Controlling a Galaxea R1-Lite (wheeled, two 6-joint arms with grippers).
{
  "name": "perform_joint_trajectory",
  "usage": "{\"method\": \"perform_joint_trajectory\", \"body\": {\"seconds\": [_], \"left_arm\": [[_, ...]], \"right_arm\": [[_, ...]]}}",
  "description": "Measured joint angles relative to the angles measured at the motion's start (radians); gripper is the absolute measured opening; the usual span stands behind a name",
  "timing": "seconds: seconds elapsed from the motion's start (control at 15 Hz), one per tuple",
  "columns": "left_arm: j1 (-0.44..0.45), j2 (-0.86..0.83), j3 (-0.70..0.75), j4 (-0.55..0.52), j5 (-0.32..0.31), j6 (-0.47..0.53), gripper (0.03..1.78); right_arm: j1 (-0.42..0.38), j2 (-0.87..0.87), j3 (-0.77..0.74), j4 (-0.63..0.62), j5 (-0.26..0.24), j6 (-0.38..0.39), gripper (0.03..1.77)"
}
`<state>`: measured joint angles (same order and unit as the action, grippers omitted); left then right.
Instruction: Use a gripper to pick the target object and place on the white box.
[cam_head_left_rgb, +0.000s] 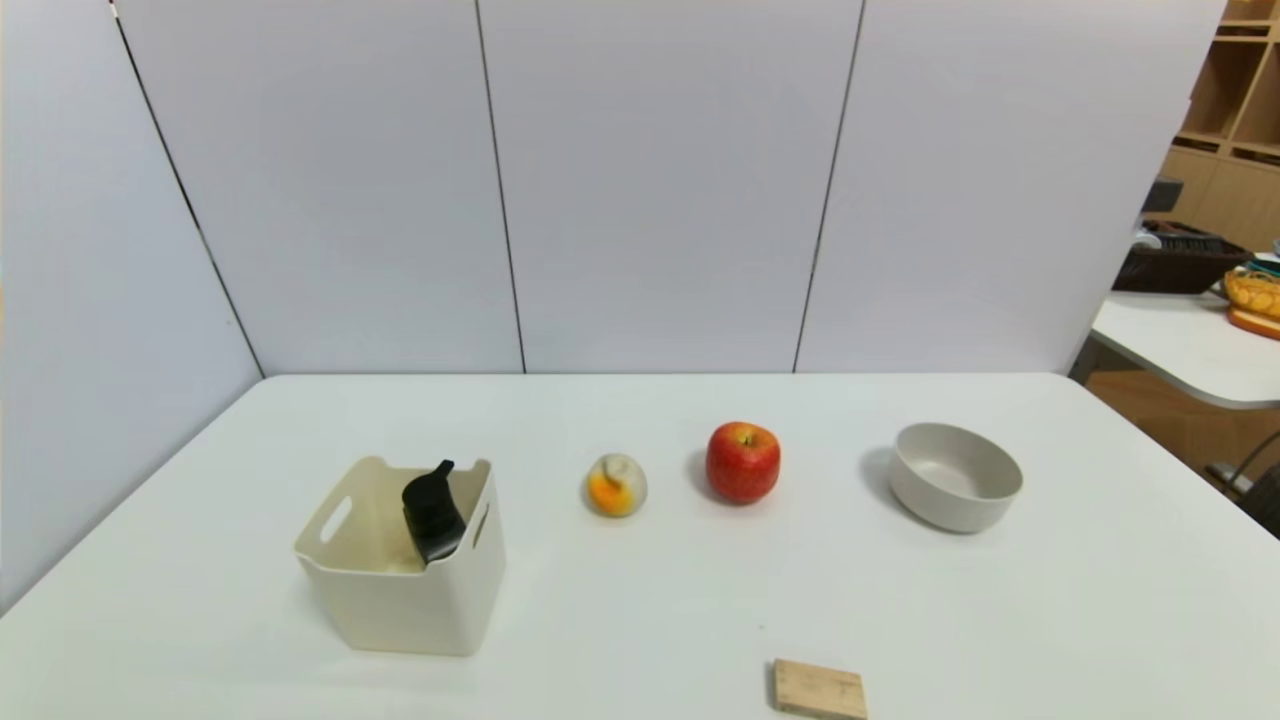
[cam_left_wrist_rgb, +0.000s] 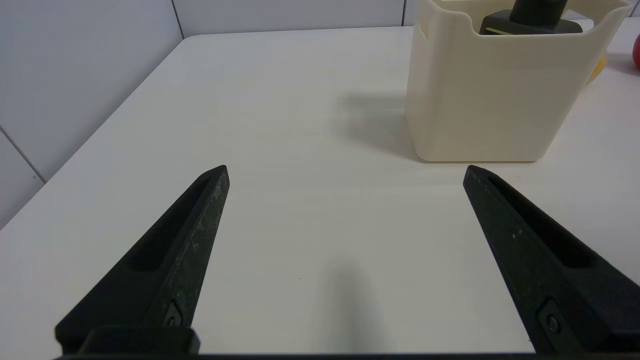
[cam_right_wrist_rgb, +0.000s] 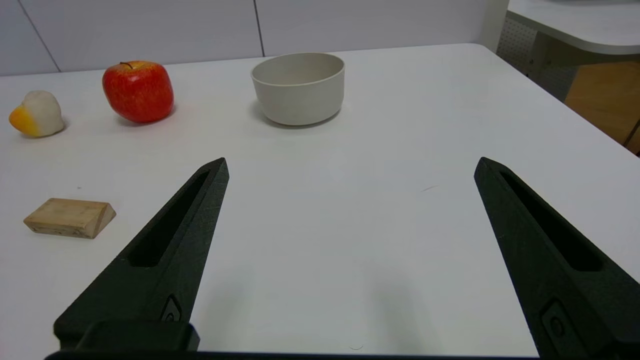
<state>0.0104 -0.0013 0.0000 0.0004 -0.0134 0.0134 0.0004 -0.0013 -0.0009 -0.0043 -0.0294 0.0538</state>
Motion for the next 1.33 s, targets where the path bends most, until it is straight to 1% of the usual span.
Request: {"method": "perform_joint_trajectory", "body": {"seconds": [1.33], "left_arm": [[0.000,0.000,0.000,0.000,0.000,0.000,1.69]], "right_arm": [[0.000,0.000,0.001,0.003,-0.001,-0.007,1.70]]}}
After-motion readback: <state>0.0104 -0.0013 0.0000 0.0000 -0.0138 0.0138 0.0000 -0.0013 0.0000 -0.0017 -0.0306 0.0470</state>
